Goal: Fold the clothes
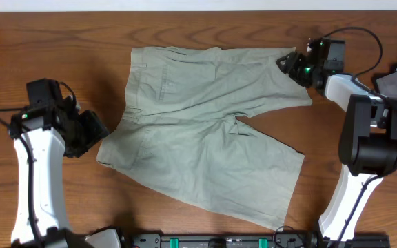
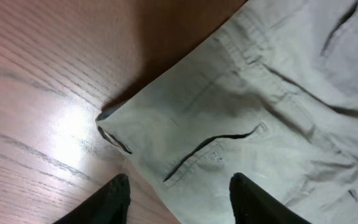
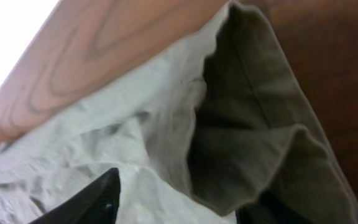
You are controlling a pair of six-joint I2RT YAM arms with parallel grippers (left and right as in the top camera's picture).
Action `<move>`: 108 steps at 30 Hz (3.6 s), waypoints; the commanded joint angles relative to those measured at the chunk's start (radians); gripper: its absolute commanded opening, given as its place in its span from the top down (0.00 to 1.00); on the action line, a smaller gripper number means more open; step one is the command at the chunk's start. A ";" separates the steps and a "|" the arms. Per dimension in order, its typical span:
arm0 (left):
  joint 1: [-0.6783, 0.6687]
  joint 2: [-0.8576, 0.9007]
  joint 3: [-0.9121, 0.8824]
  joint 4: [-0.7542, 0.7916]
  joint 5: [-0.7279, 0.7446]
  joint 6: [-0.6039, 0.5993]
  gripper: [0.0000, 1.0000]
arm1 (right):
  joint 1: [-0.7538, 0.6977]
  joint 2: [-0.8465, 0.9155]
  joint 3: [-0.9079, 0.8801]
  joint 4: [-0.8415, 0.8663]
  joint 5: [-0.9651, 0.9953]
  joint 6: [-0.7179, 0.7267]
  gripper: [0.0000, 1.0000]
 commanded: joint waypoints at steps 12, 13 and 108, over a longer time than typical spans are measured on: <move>0.002 -0.055 0.018 -0.006 0.026 0.011 0.44 | -0.006 0.011 0.001 0.490 0.029 0.335 0.80; 0.002 -0.055 0.018 -0.006 0.026 0.011 0.44 | -0.008 0.011 0.001 0.480 0.048 0.335 0.80; -0.234 0.131 -0.049 0.152 0.178 0.165 0.78 | 0.035 -0.498 -0.291 -0.698 0.322 -0.293 0.89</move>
